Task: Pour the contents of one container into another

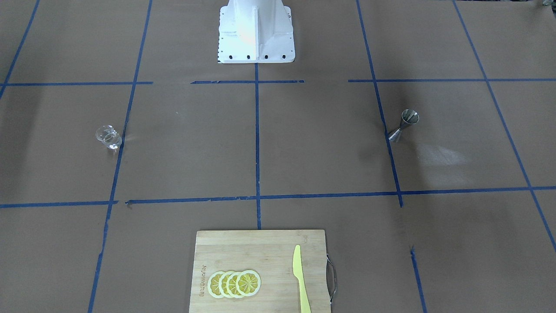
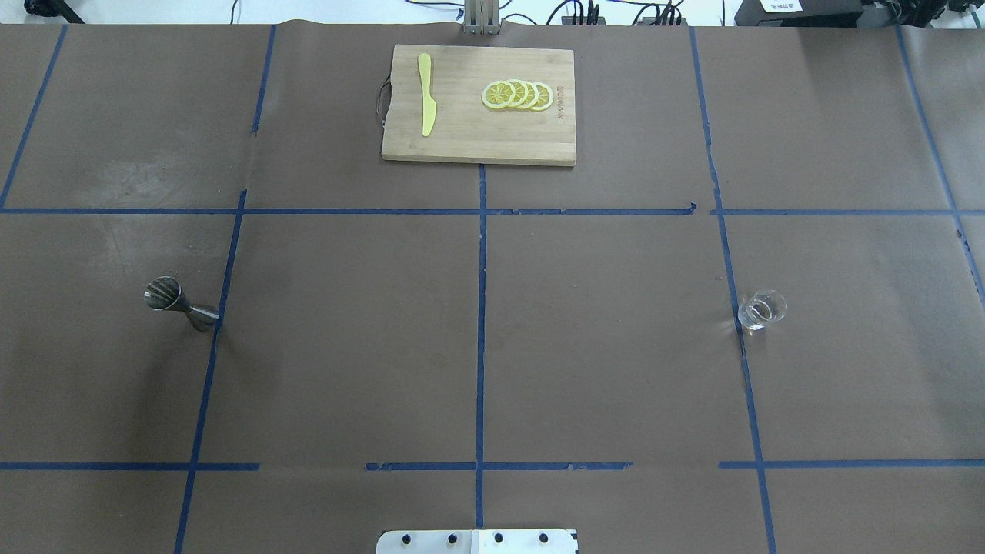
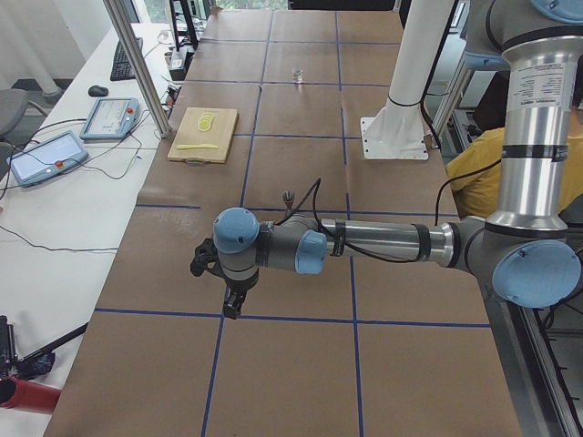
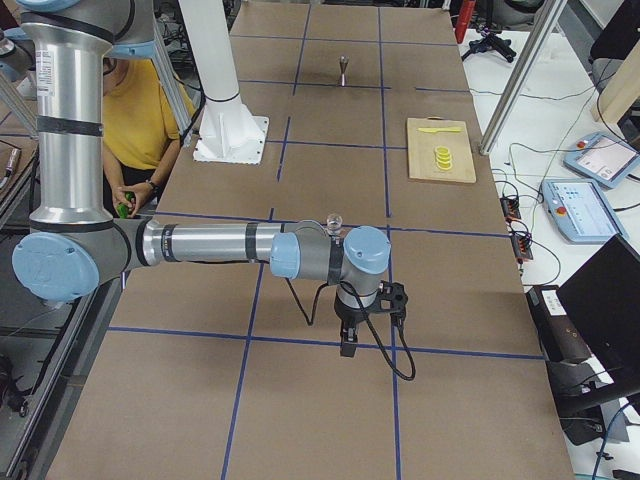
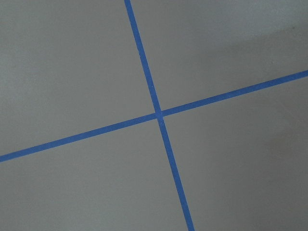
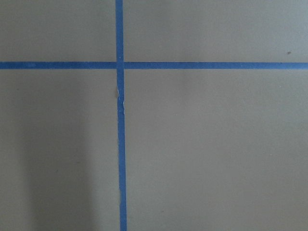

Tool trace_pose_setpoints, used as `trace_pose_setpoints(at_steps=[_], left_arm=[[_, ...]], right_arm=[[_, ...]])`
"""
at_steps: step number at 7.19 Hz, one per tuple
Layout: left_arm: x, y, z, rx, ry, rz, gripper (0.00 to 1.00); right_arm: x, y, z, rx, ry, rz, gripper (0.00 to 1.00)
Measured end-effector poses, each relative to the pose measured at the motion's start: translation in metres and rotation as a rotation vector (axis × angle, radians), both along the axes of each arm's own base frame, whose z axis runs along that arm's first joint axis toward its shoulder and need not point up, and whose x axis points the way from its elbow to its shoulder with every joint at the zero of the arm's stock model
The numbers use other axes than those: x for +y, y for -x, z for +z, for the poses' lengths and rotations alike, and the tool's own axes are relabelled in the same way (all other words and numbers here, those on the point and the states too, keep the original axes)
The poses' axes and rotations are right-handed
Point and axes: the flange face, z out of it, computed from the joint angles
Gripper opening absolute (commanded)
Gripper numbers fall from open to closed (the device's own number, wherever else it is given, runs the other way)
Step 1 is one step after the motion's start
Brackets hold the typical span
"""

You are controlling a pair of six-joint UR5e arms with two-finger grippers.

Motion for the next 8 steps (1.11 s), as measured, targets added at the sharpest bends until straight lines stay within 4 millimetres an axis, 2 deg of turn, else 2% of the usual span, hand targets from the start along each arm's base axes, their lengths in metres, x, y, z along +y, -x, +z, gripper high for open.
trace_pose_setpoints(at_steps=[3,6,8], left_arm=[[-0.001,0.0,-0.019,0.003,-0.049,0.004,1.0],[-0.006,-0.001,-0.064,0.009,-0.141,0.002,1.0],[-0.018,-0.002,-0.08,0.006,-0.262,0.002,1.0]], right_arm=[[-0.002,0.006,-0.009,-0.001,-0.018,-0.012,1.0],[-0.005,0.012,-0.029,-0.003,-0.052,-0.018,1.0],[-0.014,0.014,-0.049,-0.001,-0.108,-0.018,1.0]])
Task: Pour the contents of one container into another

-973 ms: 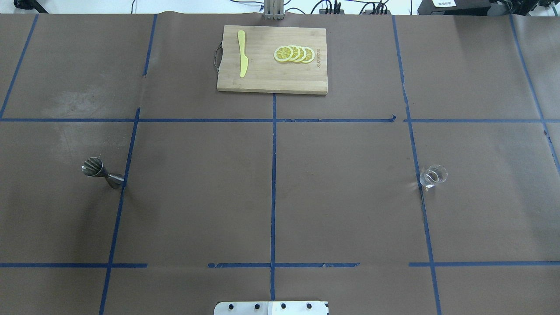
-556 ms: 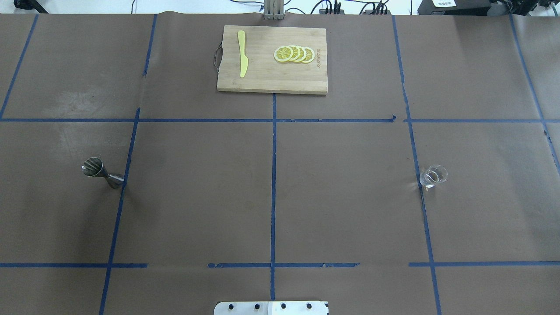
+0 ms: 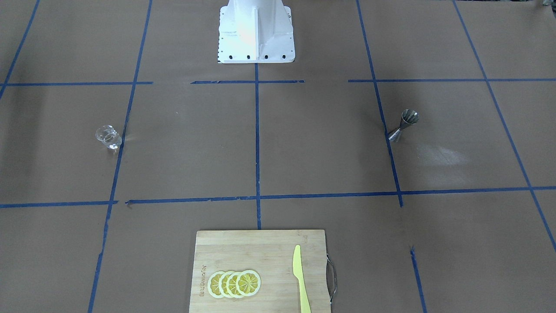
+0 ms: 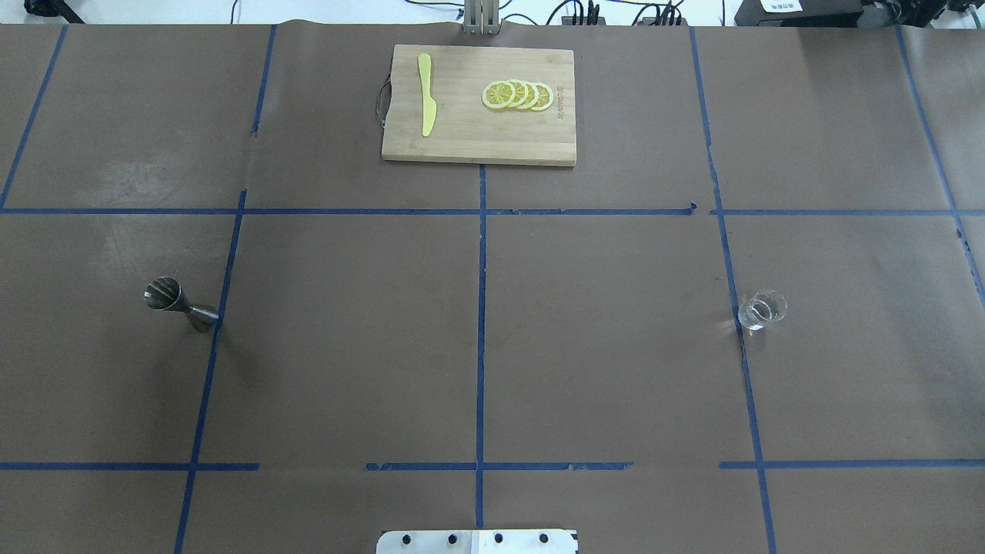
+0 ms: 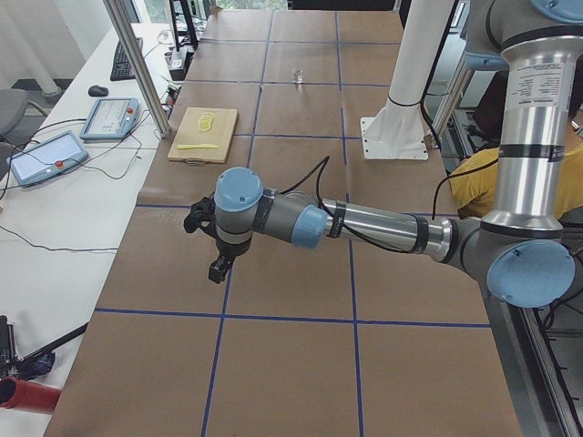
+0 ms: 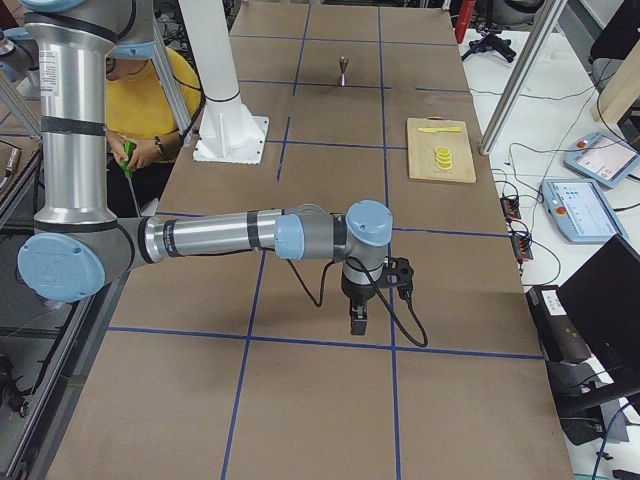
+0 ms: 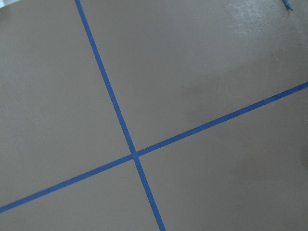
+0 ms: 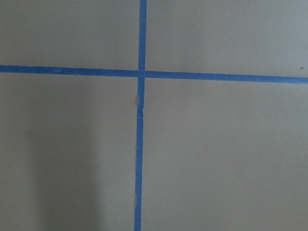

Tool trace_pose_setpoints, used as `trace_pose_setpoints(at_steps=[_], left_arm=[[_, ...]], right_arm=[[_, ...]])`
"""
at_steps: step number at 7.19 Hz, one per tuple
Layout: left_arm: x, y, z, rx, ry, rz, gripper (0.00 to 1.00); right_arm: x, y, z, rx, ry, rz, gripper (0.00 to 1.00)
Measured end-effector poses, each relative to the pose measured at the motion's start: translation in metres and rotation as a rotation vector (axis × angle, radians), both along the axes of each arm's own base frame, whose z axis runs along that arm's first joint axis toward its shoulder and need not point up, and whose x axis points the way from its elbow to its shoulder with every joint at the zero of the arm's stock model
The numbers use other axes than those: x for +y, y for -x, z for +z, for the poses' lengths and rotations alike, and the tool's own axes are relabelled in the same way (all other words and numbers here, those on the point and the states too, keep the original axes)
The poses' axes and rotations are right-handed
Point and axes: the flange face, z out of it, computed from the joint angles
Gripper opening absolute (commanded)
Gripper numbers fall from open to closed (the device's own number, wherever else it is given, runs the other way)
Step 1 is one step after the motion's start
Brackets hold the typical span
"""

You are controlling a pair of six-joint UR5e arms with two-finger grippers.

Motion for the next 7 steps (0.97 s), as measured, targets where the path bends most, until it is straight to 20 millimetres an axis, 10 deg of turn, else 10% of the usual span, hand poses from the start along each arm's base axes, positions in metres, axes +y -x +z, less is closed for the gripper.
trace_pose_setpoints(at_steps=[7], left_arm=[[-0.007,-0.005,-0.035,0.037,-0.337,-0.038,1.0]], right_arm=[[-0.01,0.002,-0.005,-0.008,-0.093,0.011,1.0]])
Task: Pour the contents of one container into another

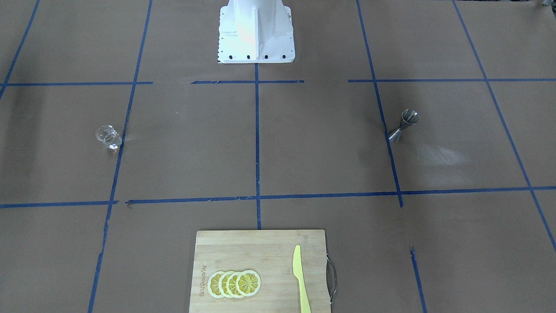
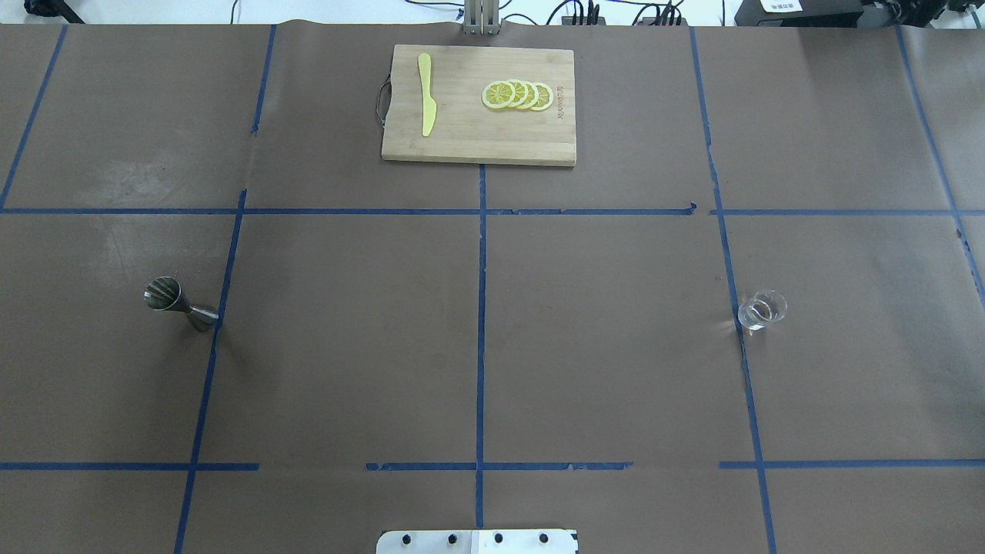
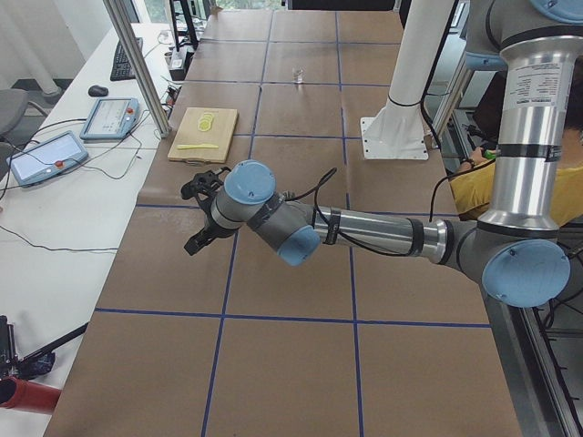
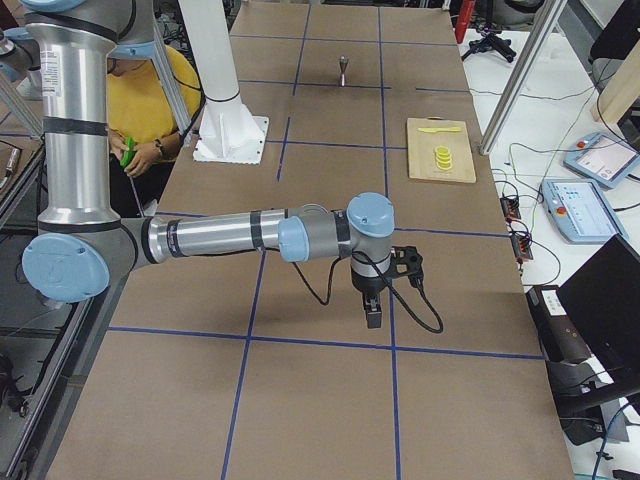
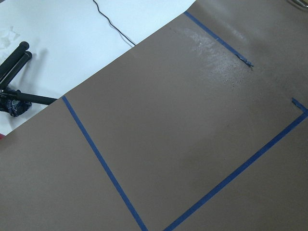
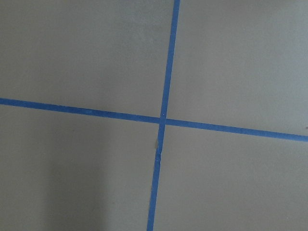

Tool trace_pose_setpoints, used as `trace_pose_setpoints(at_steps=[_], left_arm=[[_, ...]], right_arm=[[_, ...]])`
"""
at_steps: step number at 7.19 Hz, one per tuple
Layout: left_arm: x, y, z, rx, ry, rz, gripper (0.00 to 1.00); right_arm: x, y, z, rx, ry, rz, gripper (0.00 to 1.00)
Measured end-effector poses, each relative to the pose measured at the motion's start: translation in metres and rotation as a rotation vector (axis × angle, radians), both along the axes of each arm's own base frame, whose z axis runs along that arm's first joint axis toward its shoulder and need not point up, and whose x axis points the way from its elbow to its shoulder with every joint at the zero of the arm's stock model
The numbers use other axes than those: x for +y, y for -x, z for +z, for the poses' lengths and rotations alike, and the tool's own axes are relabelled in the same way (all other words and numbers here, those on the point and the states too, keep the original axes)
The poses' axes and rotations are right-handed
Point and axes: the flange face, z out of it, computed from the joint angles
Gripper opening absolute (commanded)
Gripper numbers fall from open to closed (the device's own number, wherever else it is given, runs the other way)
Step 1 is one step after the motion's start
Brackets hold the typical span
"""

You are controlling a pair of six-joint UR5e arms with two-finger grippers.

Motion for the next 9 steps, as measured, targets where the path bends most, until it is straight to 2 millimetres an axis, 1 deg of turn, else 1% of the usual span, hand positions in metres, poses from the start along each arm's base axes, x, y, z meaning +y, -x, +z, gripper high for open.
trace_pose_setpoints(at_steps=[1,2,3,4,5,7,8,9], left_arm=[[-0.001,-0.007,-0.014,0.028,-0.002,-0.017,1.0],[0.004,-0.014,-0.035,0.08,0.019,-0.052,1.0],[0.015,-0.022,-0.057,0.144,0.048,-0.09,1.0],[0.03,-0.034,-0.075,0.207,0.077,-0.126,1.0],[0.046,-0.05,-0.094,0.267,0.097,-0.172,1.0],[0.087,-0.084,-0.137,0.388,0.113,-0.297,1.0],[0.103,-0.098,-0.156,0.433,0.11,-0.361,1.0],[0.112,-0.11,-0.171,0.471,0.102,-0.424,1.0]], right_arm=[[0.001,0.0,0.001,-0.001,0.002,0.0,1.0],[0.001,0.0,0.001,-0.002,0.003,0.0,1.0],[0.001,0.0,0.001,-0.002,0.003,0.0,1.0],[0.001,0.0,0.002,-0.003,0.005,0.0,1.0],[0.001,0.0,0.003,-0.003,0.006,0.0,1.0],[0.001,0.0,0.003,-0.004,0.007,0.0,1.0],[0.001,0.0,0.003,-0.004,0.007,0.0,1.0],[0.001,0.0,0.003,-0.004,0.007,0.0,1.0]])
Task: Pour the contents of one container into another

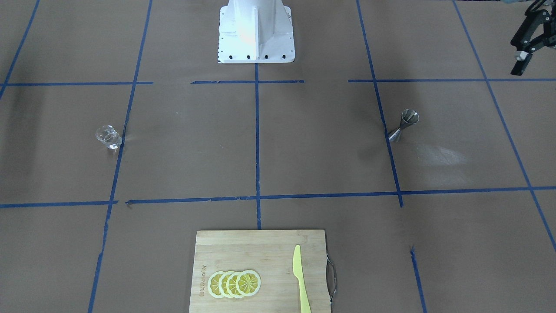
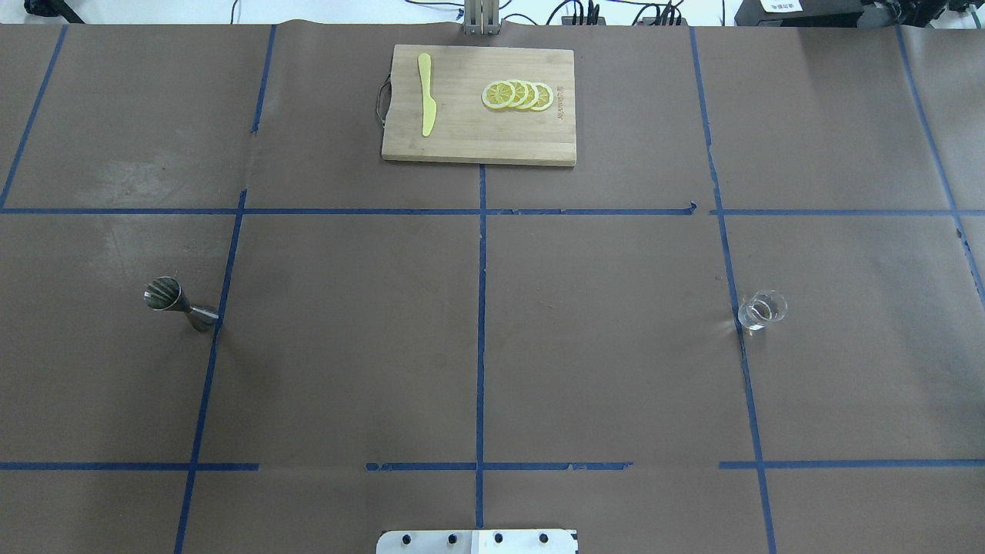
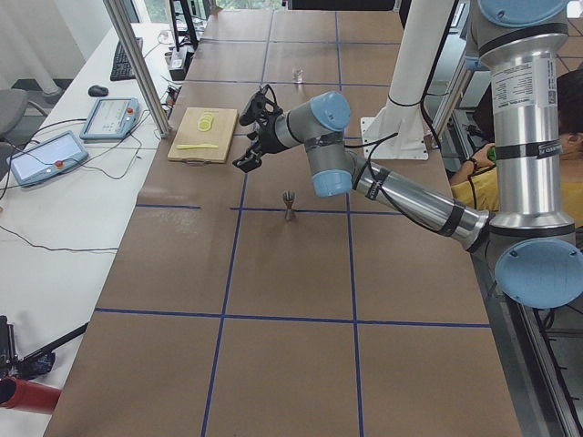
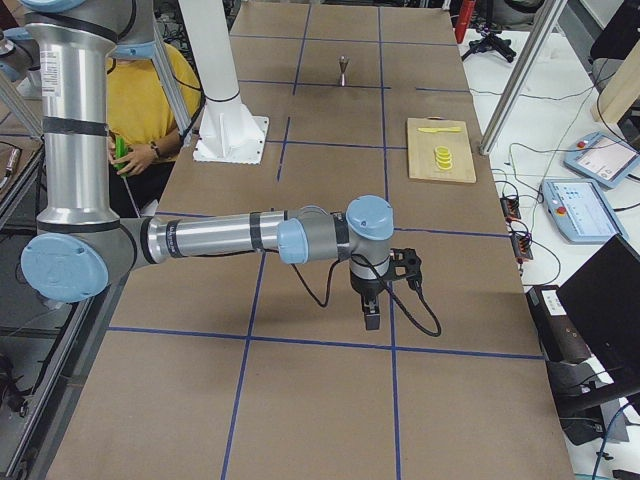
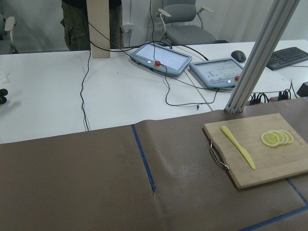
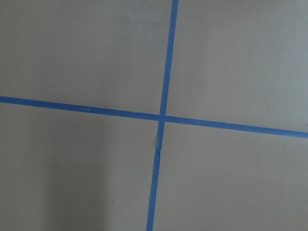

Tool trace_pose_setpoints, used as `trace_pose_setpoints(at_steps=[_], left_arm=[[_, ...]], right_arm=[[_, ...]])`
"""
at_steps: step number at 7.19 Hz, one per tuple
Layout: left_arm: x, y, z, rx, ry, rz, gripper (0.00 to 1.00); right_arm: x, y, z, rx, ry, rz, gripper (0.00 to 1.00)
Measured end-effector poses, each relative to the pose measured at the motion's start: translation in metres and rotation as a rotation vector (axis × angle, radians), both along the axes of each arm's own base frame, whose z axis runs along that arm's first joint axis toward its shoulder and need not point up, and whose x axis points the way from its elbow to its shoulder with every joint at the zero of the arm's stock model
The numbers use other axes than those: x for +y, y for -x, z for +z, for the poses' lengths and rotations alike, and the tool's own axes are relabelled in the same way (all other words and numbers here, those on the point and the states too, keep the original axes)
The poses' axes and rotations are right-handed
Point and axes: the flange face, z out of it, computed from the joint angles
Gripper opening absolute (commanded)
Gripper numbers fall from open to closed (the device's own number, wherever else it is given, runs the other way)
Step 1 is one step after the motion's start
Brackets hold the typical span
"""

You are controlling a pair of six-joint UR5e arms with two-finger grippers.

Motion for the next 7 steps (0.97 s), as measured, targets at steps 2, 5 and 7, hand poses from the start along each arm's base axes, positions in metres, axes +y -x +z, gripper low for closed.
trace_pose_setpoints(at_steps=[2,5,7], left_arm=[[0.01,-0.03,-0.009,0.032,-0.009,-0.141,1.0],[0.032,-0.096,0.007,0.019,-0.003,-0.313,1.0],[0.049,-0.147,0.037,-0.02,0.003,-0.393,1.0]], right_arm=[[0.0,0.001,0.0,-0.008,0.001,-0.001,1.0],[0.001,0.002,-0.002,-0.027,0.001,-0.005,1.0],[0.001,0.003,-0.002,-0.033,0.003,-0.006,1.0]])
